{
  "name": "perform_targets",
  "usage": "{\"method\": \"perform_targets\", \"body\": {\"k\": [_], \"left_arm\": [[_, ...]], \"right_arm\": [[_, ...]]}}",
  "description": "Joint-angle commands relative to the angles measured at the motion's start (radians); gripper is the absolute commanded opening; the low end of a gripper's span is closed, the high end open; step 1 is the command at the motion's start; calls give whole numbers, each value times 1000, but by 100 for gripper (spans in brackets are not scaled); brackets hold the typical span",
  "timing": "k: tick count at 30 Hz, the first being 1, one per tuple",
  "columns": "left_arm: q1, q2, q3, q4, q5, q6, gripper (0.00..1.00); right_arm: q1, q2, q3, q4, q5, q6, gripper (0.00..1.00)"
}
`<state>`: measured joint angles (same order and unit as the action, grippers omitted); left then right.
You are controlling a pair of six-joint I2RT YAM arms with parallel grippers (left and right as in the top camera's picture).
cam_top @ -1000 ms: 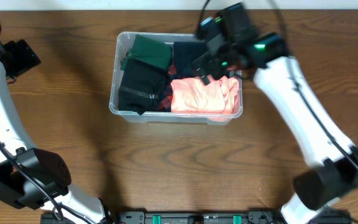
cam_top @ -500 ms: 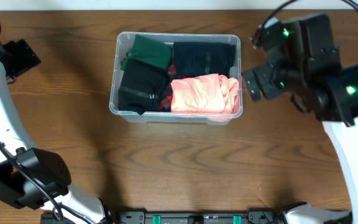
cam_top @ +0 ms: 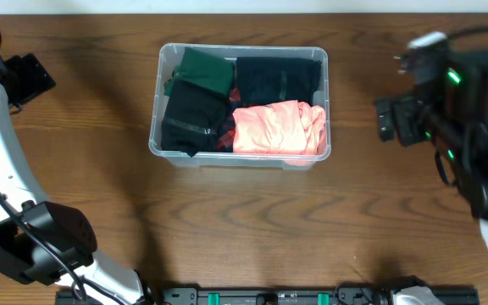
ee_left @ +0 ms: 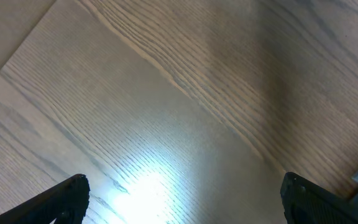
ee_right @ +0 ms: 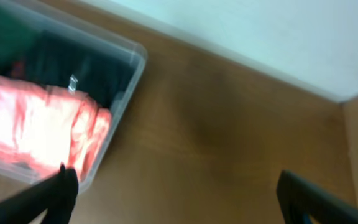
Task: Pack container
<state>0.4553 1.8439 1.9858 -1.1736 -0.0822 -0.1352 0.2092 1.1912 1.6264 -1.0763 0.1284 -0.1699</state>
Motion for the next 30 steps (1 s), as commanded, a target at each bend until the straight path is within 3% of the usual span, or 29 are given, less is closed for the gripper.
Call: {"method": "perform_targets", "body": {"k": [1, 8, 13, 19, 30], "left_arm": [[3, -7, 14, -3, -4, -13, 98], [3, -7, 14, -3, -4, -13, 98], [3, -7, 14, -3, -4, -13, 98], [3, -7, 14, -3, -4, -13, 98], [3, -7, 14, -3, -4, -13, 98]], "right_arm": [[-55, -158, -235, 184, -114, -11, 99], [-136, -477, -823, 769, -289, -1, 99], [-171, -684, -1164, 996, -270, 180, 99], [-185, -891, -1402, 1092, -201, 198, 99], [-185, -1098, -1603, 1081, -162, 191, 99]]}}
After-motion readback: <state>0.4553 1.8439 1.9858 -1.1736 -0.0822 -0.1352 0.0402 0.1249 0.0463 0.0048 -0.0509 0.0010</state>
